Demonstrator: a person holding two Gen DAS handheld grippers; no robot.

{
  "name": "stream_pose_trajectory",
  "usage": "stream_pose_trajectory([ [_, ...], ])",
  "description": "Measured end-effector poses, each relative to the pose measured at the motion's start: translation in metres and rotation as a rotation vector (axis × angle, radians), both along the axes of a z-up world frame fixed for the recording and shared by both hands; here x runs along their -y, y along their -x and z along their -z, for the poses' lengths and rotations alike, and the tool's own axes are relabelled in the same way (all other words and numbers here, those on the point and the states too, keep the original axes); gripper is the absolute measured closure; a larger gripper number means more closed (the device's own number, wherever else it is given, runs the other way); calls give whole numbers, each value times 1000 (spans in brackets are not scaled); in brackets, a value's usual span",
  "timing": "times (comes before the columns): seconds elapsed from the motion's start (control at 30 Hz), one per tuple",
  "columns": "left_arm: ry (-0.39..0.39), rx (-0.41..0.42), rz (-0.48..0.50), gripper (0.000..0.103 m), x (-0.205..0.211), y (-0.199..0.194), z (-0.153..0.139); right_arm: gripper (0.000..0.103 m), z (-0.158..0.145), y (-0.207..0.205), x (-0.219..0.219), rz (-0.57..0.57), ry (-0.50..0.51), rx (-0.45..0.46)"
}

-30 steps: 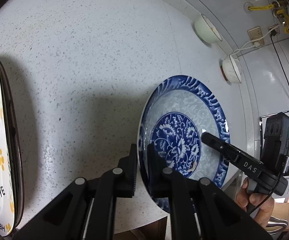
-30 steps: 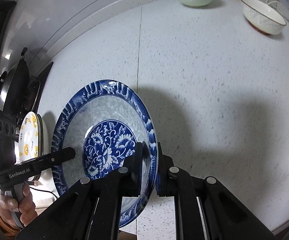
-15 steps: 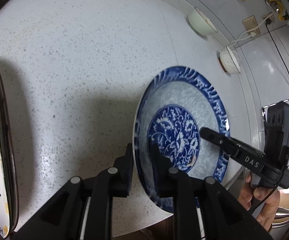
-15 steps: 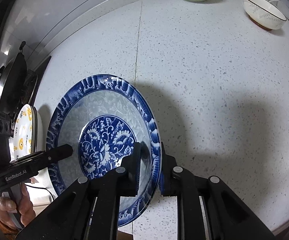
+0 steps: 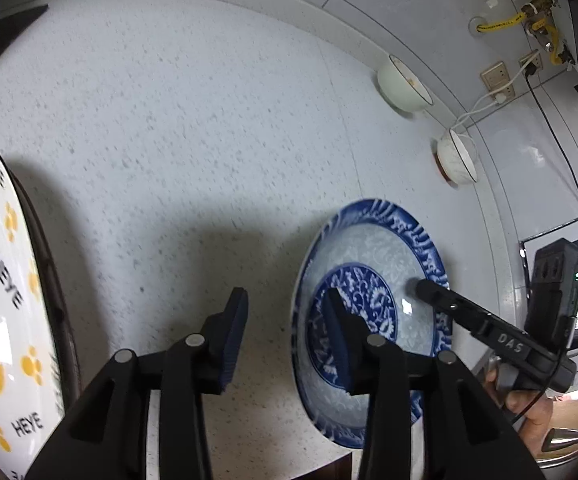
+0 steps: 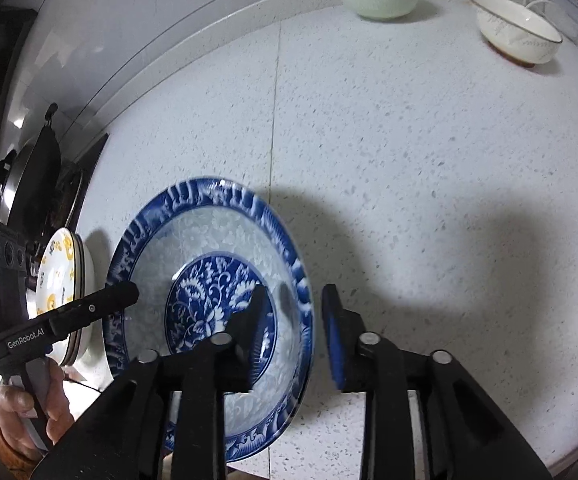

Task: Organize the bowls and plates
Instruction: 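Carry the blue-and-white plate with both grippers beside the bear plates and lower it, then open both grippers and pull back from the blue-and-white plate, then move both grippers to the rim of the white brown-rimmed bowl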

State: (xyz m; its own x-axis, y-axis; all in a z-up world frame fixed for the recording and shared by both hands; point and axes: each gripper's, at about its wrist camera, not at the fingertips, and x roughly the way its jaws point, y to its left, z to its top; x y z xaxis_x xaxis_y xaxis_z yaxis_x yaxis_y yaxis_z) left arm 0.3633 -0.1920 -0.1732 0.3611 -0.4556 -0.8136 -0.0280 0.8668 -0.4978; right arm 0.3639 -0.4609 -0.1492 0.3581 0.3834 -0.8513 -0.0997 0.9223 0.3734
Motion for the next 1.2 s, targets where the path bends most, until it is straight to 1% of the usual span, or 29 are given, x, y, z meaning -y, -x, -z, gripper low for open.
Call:
stream_pose_trajectory([
  [0.1,-28,37,-35,64,-8,0,-10,69,-8,0,8,31,-20,39],
  [0.13,-29,44,-45,64,-10,-1,-14,66,-11,0,10,43,-19,53],
  [0.2,-29,64,-59,63,-11,-4,-23,64,-14,0,16,68,-30,70],
  [0.27,-32,81,-53,61,-4,-8,-31,63,-18,1,22,78,-60,84],
  [0.33,-11,84,-43,60,3,-14,-39,58,-22,2,28,93,-57,102],
  [0.4,10,83,-16,57,16,-22,-48,57,-27,5,40,118,-49,123],
  [0.5,30,75,40,56,42,-33,-56,56,-37,8,63,160,-35,153],
  [0.67,84,41,122,56,89,-54,-65,50,-64,2,112,252,46,211],
  [0.77,106,35,152,56,121,-74,-71,49,-75,-15,139,297,83,226],
  [0.87,123,22,165,56,156,-100,-73,48,-81,-38,167,318,96,214],
  [1.0,99,43,151,56,196,-133,-76,48,-87,-73,195,321,113,199],
  [1.07,95,37,140,55,212,-153,-74,48,-87,-93,207,324,115,193],
  [1.2,103,23,122,50,240,-189,-65,43,-83,-125,226,318,125,177],
])
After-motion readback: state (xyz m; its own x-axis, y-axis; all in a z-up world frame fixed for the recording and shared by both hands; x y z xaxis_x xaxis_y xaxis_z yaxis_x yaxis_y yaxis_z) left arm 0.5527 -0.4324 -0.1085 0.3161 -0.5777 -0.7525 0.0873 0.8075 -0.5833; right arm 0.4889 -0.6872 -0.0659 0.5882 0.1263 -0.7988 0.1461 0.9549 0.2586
